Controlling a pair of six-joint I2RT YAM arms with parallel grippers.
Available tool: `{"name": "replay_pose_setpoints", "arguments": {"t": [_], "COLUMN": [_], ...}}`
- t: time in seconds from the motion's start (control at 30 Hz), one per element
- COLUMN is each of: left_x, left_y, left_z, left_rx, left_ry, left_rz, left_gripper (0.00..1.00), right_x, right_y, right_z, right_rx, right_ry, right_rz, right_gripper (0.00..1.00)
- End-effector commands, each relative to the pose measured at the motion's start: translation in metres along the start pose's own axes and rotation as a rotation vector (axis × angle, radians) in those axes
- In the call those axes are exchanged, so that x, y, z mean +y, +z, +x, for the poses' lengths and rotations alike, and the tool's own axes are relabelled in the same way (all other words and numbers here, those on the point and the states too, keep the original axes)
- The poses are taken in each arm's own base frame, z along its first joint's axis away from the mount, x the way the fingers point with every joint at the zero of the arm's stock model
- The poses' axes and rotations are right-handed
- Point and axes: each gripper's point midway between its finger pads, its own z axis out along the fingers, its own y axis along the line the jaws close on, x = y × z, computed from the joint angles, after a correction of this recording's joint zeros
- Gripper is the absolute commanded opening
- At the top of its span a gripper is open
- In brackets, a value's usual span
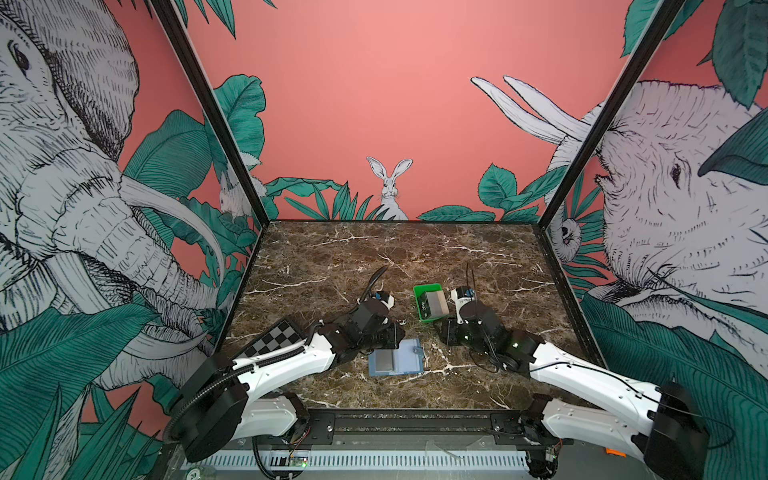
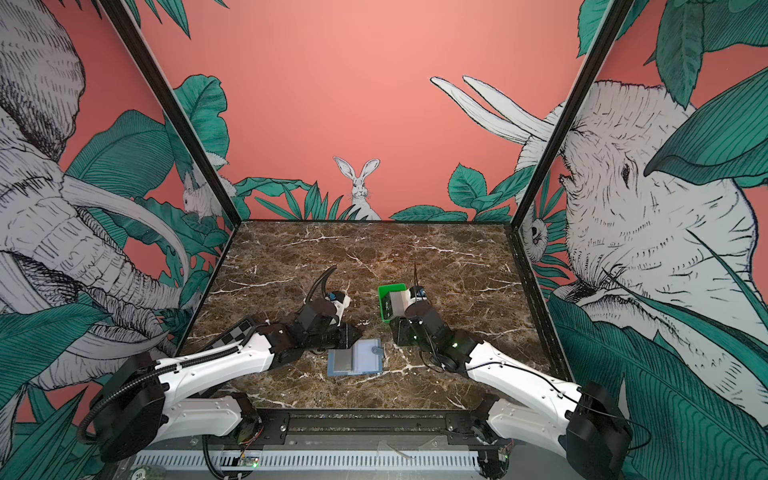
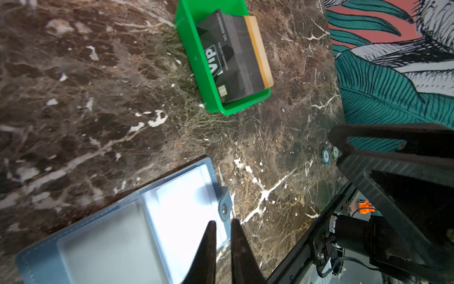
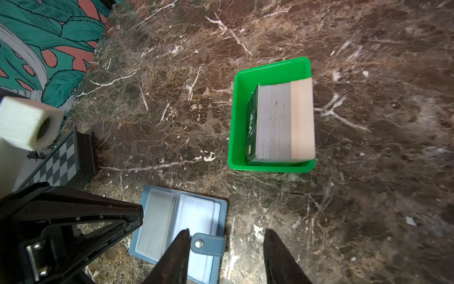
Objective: Put the credit cards into the card holder
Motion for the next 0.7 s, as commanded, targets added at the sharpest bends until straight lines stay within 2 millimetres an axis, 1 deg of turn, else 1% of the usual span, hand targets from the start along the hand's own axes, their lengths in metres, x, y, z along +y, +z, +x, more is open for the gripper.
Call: {"name": "replay_pose_setpoints", "arguments": {"t": [0.0, 0.17, 0.37, 0.53, 0.67], "left_x": [-0.02, -0.029, -0.035, -0.04, -0.047], "left_y": [0.0, 0.01, 0.022, 0.037, 0.05], "left_z": [-0.016, -0.022, -0.03, -0.039, -0.049], "left_rx": [-0.042, -0.041, -0.025, -0.002, 0.007], "left_ry": [0.049, 0.068, 0.111, 0.155, 0.186], "left_rz": [0.025, 0.043, 0.028, -0.002, -0.018], "left_gripper": [0.15, 0.15, 0.15, 0.16, 0.16], "right_x": [-0.011, -0.02, -0.03, -0.035, -0.038], "right_y": [-0.012, -0.023, -0.026, -0.023, -0.013], "right_z": [-0.001, -0.009, -0.016, -0.029, -0.039], "right_rx": [0.027, 0.007, 0.016, 0.011, 0.028], "right_ry": [-0.023, -0.028, -0.043, -0.058, -0.063], "right_rz": [0.028, 0.041, 0.096, 0.13, 0.137], "right_gripper": [0.47, 0.5, 0.5, 0.5, 0.49]}}
